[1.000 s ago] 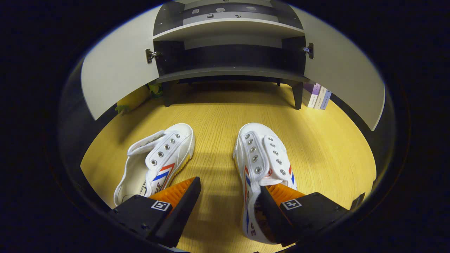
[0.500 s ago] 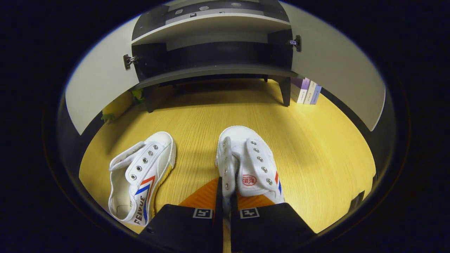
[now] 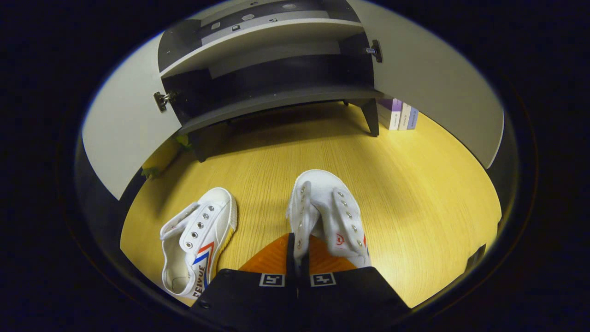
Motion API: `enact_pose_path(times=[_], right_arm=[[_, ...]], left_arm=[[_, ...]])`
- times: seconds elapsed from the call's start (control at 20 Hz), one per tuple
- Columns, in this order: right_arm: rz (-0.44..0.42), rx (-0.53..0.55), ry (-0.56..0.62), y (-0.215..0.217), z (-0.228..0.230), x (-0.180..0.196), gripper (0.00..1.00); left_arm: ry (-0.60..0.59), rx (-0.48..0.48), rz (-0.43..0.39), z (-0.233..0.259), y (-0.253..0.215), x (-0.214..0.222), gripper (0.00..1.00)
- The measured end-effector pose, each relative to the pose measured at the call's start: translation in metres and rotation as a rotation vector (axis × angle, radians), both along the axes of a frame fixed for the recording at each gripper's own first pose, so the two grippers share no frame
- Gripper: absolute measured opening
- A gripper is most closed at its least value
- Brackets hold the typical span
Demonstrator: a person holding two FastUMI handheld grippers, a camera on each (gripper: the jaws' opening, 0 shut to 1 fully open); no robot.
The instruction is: Grab one shoe with the right hand and put it into the shoe cabinet, grab the other shoe with the left hand and put it into the shoe cabinet; then close the right door with the right hand and the left door with the left hand.
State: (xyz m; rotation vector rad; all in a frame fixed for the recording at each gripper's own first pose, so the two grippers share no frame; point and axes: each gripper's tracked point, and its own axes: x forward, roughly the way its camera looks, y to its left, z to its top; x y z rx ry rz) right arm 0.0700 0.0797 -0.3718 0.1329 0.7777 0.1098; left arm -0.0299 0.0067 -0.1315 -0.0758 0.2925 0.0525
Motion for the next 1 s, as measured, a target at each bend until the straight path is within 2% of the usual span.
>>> enact_pose_path(times=[0.2,0.4,0.85,1.0], right_arm=[[0.006,-0.019,-0.039,-0.001,0.027,-0.007,0.05],[0.068,-0.076,-0.116,-0.002,0.074,-0.011,0.05],[0.158,-0.145,-0.434,0.029,0.244,0.036,0.05],[0.170,-0.156,-0.517,0.038,0.296,0.055,0.05]], left_arm=[[-0.018,-0.006,-0.005,0.006,0.001,-0.004,0.98],[-0.047,-0.001,-0.015,0.013,0.005,-0.005,0.98],[-0.104,0.005,-0.020,0.029,0.024,-0.003,0.98],[-0.132,0.070,-0.037,0.038,0.029,0.002,0.98]])
